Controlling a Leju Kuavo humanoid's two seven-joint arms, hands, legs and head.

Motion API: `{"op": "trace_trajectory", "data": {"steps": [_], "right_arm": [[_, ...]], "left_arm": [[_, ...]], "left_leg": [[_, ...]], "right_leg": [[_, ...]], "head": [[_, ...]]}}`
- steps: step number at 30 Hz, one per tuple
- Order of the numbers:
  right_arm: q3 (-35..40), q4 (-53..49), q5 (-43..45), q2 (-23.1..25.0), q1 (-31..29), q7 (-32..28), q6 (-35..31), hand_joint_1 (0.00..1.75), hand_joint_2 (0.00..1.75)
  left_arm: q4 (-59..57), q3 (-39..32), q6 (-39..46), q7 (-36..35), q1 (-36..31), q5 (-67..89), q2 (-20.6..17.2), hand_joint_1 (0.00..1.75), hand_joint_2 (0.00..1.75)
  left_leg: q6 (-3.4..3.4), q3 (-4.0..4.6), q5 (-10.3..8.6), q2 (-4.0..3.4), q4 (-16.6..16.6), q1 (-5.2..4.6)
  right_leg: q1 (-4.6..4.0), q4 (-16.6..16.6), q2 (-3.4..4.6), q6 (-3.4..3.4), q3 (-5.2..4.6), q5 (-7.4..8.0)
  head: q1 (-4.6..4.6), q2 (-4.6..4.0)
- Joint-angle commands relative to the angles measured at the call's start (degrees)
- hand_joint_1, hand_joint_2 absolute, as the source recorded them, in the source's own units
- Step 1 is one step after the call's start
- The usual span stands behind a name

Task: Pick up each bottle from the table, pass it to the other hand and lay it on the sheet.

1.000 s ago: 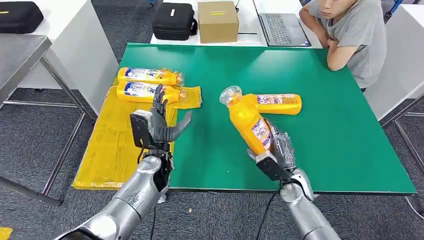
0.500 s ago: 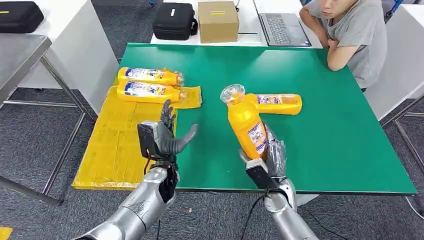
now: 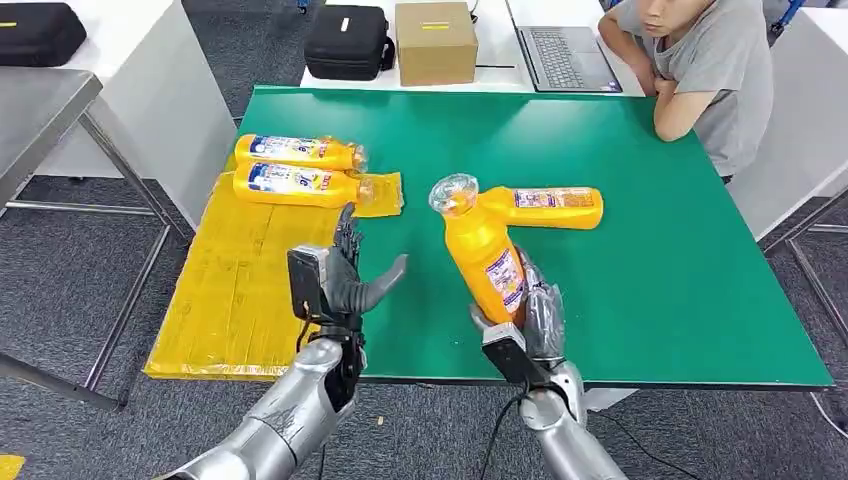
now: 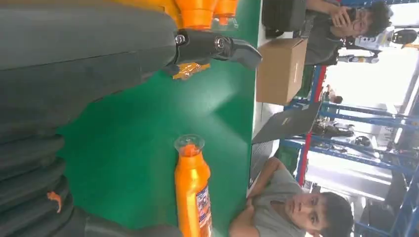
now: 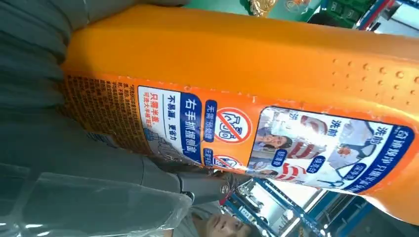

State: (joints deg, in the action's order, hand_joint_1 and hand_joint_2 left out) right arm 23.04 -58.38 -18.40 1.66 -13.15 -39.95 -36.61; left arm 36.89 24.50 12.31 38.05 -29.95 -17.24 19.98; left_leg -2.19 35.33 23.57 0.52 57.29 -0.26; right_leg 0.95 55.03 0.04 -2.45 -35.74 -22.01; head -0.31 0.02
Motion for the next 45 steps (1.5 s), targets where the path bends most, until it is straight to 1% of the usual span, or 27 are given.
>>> {"op": "trace_trajectory", "data": {"steps": [1, 2, 3, 5, 7, 9, 10, 11, 14, 16, 17, 18, 19, 21, 22, 24, 25, 26, 27, 29, 30, 37, 38, 40, 44, 45], "right_arm": [[2.5, 1.5, 0.3, 0.3, -0.9, 0.0, -2.1, 1.75, 1.75], [2.5, 1.5, 0.3, 0.3, -0.9, 0.0, -2.1, 1.75, 1.75], [3.8, 3.5, -0.2, 0.9, -2.2, 0.0, -3.1, 1.75, 1.75], [3.3, 4.1, -1.1, 1.1, -2.7, 0.0, -3.4, 1.75, 1.75], [3.2, 4.1, -1.4, 1.2, -2.7, 0.0, -3.4, 1.75, 1.75], [1.7, 4.2, -2.8, 1.1, -2.8, 0.0, -3.4, 1.75, 1.75], [1.2, 4.1, -3.2, 0.8, -2.9, 0.0, -3.4, 1.75, 1.75], [0.8, 3.9, -3.8, 0.8, -2.9, 0.0, -3.4, 1.75, 1.75], [-1.1, 3.2, -5.4, 0.4, -2.7, 0.0, -3.4, 1.75, 1.75], [-1.9, 3.2, -5.9, 0.2, -2.8, 0.0, -3.4, 1.75, 1.75], [-2.6, 3.0, -6.4, 0.2, -2.8, 0.0, -3.4, 1.75, 1.75], [-2.6, 3.0, -6.4, 0.2, -2.8, 0.0, -3.4, 1.75, 1.75], [-2.6, 3.0, -6.4, 0.2, -2.8, 0.0, -3.4, 1.75, 1.75], [-2.6, 3.0, -6.4, 0.2, -2.8, 0.0, -3.4, 1.75, 1.75], [-2.6, 3.0, -6.4, 0.2, -2.8, 0.0, -3.4, 1.75, 1.75], [-4.1, 2.2, -7.3, 0.6, -2.7, 0.0, -3.4, 1.75, 1.75], [-4.7, 1.9, -7.5, 0.7, -2.7, 0.0, -3.4, 1.75, 1.75], [-6.1, 1.1, -8.2, 1.0, -2.4, 0.0, -3.4, 1.75, 1.75], [-6.8, 0.7, -8.5, 1.1, -2.2, 0.0, -3.4, 1.75, 1.75], [-7.4, 0.5, -7.9, 0.9, -1.9, 0.0, -3.4, 1.75, 1.75], [-7.5, 1.1, -7.0, 1.1, -2.0, 0.0, -3.4, 1.75, 1.75], [-5.0, 4.2, -5.7, 2.4, -3.5, 0.0, -3.4, 1.75, 1.75], [-4.7, 4.8, -5.6, 2.6, -3.8, 0.0, -3.4, 1.75, 1.75], [-4.4, 6.0, -5.3, 2.7, -4.4, 0.0, -3.4, 1.75, 1.75], [-4.2, 7.1, -4.8, 2.9, -5.0, 0.0, -3.4, 1.75, 1.75], [-3.7, 6.9, -4.5, 2.9, -5.0, 0.0, -3.4, 1.75, 1.75]], "left_arm": [[-3.0, 3.1, 0.0, -0.6, -1.6, 0.0, -0.9, 0.00, 1.75], [-3.0, 3.1, 0.0, -0.6, -1.6, 0.0, -0.9, 0.00, 1.75], [-2.6, 4.0, -1.5, -1.3, -1.5, -0.7, -0.9, 0.00, 1.75], [-2.4, 5.5, -4.1, -3.0, -1.1, -0.9, -0.7, 0.00, 1.75], [-2.3, 5.7, -4.4, -3.1, -0.9, -0.9, -0.7, 0.00, 1.75], [-1.6, 7.5, -6.2, -3.6, -0.1, -0.5, -0.7, 0.00, 1.75], [-0.8, 8.4, -6.6, -3.6, 0.4, -0.3, -0.8, 0.00, 1.75], [-0.4, 8.7, -6.8, -3.6, 0.5, -0.2, -1.0, 0.00, 1.75], [1.1, 10.1, -7.2, -3.8, 1.1, 0.2, -1.9, 0.00, 1.75], [1.3, 10.3, -7.4, -3.9, 1.2, 0.3, -2.4, 0.00, 1.75], [1.3, 10.5, -7.5, -3.9, 1.2, 0.4, -2.7, 0.00, 1.75], [1.3, 10.5, -7.5, -3.9, 1.2, 0.4, -2.7, 0.00, 1.75], [1.3, 10.5, -7.5, -3.9, 1.2, 0.4, -2.7, 0.00, 1.75], [1.3, 10.5, -7.5, -3.9, 1.2, 0.4, -2.7, 0.00, 1.75], [1.3, 10.5, -7.5, -3.9, 1.2, 0.4, -2.7, 0.00, 1.75], [0.9, 11.4, -8.5, -3.8, 0.7, 1.0, -3.7, 0.00, 1.75], [0.7, 11.3, -8.9, -4.0, 0.5, 0.9, -3.9, 0.00, 1.75], [0.1, 11.1, -9.1, -4.1, 0.1, 0.7, -4.0, 0.00, 1.75], [-0.1, 10.9, -9.1, -4.1, 0.0, 0.7, -4.0, 0.00, 1.75], [-0.2, 10.6, -10.1, -4.2, -0.1, 0.3, -4.0, 0.00, 1.75], [-0.2, 10.6, -10.3, -4.2, -0.1, 0.3, -3.9, 0.00, 1.75], [-1.8, 11.2, -12.1, -6.0, -0.7, 0.1, -2.8, 0.00, 1.75], [-2.0, 11.3, -12.3, -6.1, -0.9, 0.2, -2.7, 0.00, 1.75], [-2.6, 11.8, -13.3, -6.3, -1.3, 0.2, -2.4, 0.00, 1.75], [-3.1, 12.1, -13.6, -6.4, -1.8, 0.3, -1.8, 0.00, 1.75], [-3.4, 12.3, -13.7, -6.6, -1.9, 0.4, -1.5, 0.00, 1.75]], "left_leg": [[0.10, -0.22, 0.11, -0.08, 0.0, 0.04], [0.11, -0.26, 0.14, -0.09, 0.0, 0.05], [0.12, -0.30, 0.15, -0.09, 0.0, 0.05], [0.10, -0.24, 0.13, -0.13, 0.0, 0.05], [0.10, -0.24, 0.12, -0.14, 0.0, 0.04], [0.06, -0.15, 0.06, -0.06, 0.0, 0.00], [0.10, -0.29, 0.15, -0.12, 0.0, 0.02], [0.07, -0.18, 0.08, -0.08, 0.0, 0.00], [0.14, -0.35, 0.21, -0.13, 0.0, 0.05], [0.07, -0.13, 0.06, -0.08, 0.0, 0.00], [0.12, -0.28, 0.15, -0.13, 0.0, 0.02], [0.08, -0.15, 0.07, -0.09, 0.0, 0.01], [0.13, -0.29, 0.15, -0.15, 0.0, 0.03], [0.08, -0.15, 0.08, -0.11, 0.0, 0.00], [0.14, -0.33, 0.17, -0.19, 0.0, 0.03], [0.08, -0.14, 0.07, -0.11, 0.0, 0.01], [0.14, -0.31, 0.17, -0.19, 0.0, 0.03], [0.10, -0.21, 0.11, -0.15, 0.0, 0.01], [0.14, -0.33, 0.18, -0.20, 0.0, 0.03], [0.09, -0.14, 0.08, -0.08, 0.0, 0.02], [0.13, -0.26, 0.17, -0.13, 0.0, 0.04], [0.10, -0.18, 0.12, -0.16, 0.0, 0.04], [0.16, -0.36, 0.22, -0.23, 0.0, 0.07], [0.09, -0.13, 0.08, -0.12, 0.0, 0.04], [0.13, -0.31, 0.16, -0.16, 0.0, 0.05], [0.10, -0.22, 0.12, -0.16, 0.0, 0.05]], "right_leg": [[-0.05, 0.0, 0.05, 0.08, 0.21, -0.09], [-0.06, 0.0, 0.06, 0.10, 0.25, -0.11], [-0.06, 0.0, 0.05, 0.10, 0.28, -0.13], [-0.05, 0.0, 0.09, 0.09, 0.22, -0.09], [-0.04, 0.0, 0.10, 0.09, 0.21, -0.08], [0.00, 0.0, 0.03, 0.06, 0.15, -0.06], [-0.03, 0.0, 0.08, 0.09, 0.27, -0.12], [-0.01, 0.0, 0.05, 0.06, 0.17, -0.07], [-0.06, 0.0, 0.08, 0.12, 0.33, -0.18], [0.00, 0.0, 0.06, 0.06, 0.12, -0.05], [-0.02, 0.0, 0.09, 0.10, 0.26, -0.12], [-0.01, 0.0, 0.06, 0.07, 0.14, -0.05], [-0.04, 0.0, 0.11, 0.12, 0.27, -0.12], [-0.01, 0.0, 0.08, 0.07, 0.13, -0.05], [-0.04, 0.0, 0.15, 0.13, 0.29, -0.13], [-0.02, 0.0, 0.08, 0.07, 0.13, -0.04], [-0.04, 0.0, 0.15, 0.13, 0.27, -0.13], [-0.01, 0.0, 0.12, 0.09, 0.18, -0.08], [-0.04, 0.0, 0.16, 0.12, 0.28, -0.13], [-0.02, 0.0, 0.06, 0.08, 0.13, -0.06], [-0.04, 0.1, 0.09, 0.11, 0.24, -0.14], [-0.05, 0.0, 0.13, 0.09, 0.18, -0.07], [-0.07, 0.0, 0.18, 0.14, 0.32, -0.16], [-0.04, 0.0, 0.10, 0.08, 0.12, -0.04], [-0.06, 0.0, 0.12, 0.11, 0.28, -0.12], [-0.05, 0.0, 0.12, 0.09, 0.20, -0.07]], "head": [[0.00, 0.00], [0.00, 0.00], [-0.02, 0.00], [-0.02, 0.00], [-0.02, 0.00], [-0.02, 0.00], [-0.02, 0.00], [-0.02, 0.00], [-0.02, 0.00], [-0.02, 0.00], [-0.02, 0.00], [0.00, 0.00], [-0.02, 0.00], [-0.02, 0.00], [-0.02, 0.00], [-0.02, 0.00], [0.00, 0.00], [-0.02, 0.00], [-0.02, 0.00], [-0.02, 0.00], [-0.02, 0.00], [0.00, 0.00], [-0.02, 0.00], [-0.02, 0.00], [-0.02, 0.00], [-0.02, 0.00]]}}
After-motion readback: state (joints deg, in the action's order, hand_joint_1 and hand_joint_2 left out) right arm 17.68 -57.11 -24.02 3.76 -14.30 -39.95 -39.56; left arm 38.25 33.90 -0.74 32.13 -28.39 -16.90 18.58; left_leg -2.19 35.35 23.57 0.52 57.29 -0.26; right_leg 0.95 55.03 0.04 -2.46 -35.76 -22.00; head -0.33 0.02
